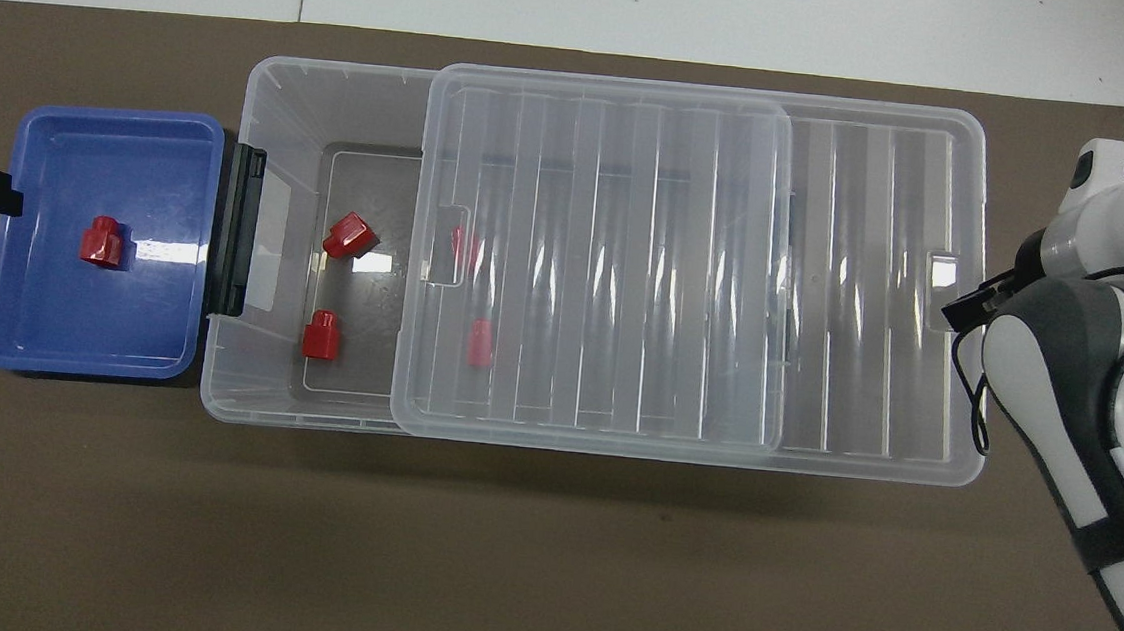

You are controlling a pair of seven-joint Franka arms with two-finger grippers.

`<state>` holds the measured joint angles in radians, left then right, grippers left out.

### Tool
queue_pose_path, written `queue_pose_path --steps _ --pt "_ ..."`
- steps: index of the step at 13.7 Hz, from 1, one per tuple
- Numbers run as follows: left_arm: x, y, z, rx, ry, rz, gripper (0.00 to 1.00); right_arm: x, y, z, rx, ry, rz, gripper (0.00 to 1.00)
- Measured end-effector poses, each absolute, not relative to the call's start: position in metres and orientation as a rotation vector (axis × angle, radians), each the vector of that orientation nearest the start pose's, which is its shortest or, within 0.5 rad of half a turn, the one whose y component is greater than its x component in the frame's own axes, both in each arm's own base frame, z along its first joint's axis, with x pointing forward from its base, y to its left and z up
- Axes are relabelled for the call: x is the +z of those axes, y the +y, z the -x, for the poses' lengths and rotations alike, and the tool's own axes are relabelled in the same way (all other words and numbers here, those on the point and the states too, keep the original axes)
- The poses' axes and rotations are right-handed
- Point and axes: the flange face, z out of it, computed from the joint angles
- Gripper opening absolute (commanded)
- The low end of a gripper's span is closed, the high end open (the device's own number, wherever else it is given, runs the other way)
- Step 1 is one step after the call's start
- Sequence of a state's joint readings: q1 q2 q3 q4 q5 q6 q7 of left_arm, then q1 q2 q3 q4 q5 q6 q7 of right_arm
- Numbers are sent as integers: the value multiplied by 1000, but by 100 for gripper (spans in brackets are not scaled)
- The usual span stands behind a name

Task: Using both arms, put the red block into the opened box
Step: 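Lower the left gripper onto the red block in the blue tray and grasp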

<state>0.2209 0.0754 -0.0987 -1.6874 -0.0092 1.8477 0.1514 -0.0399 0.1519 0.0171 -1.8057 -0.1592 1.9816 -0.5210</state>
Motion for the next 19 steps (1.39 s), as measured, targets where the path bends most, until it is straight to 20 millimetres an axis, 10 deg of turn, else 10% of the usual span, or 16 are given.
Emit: queue_pose_path --steps 3,7,15,19 --pt "474 99 -616 -176 52 3142 100 461 -33 -607 21 -980 3139 100" --pt "401 104 -601 -180 100 3137 100 462 -34 -608 10 -982 3141 100" --pt "326 127 -604 -206 282 3118 100 500 11 -599 -112 -828 3189 100" --pt "321 126 -606 -210 297 3118 100 536 38 -580 -177 -434 3241 100"
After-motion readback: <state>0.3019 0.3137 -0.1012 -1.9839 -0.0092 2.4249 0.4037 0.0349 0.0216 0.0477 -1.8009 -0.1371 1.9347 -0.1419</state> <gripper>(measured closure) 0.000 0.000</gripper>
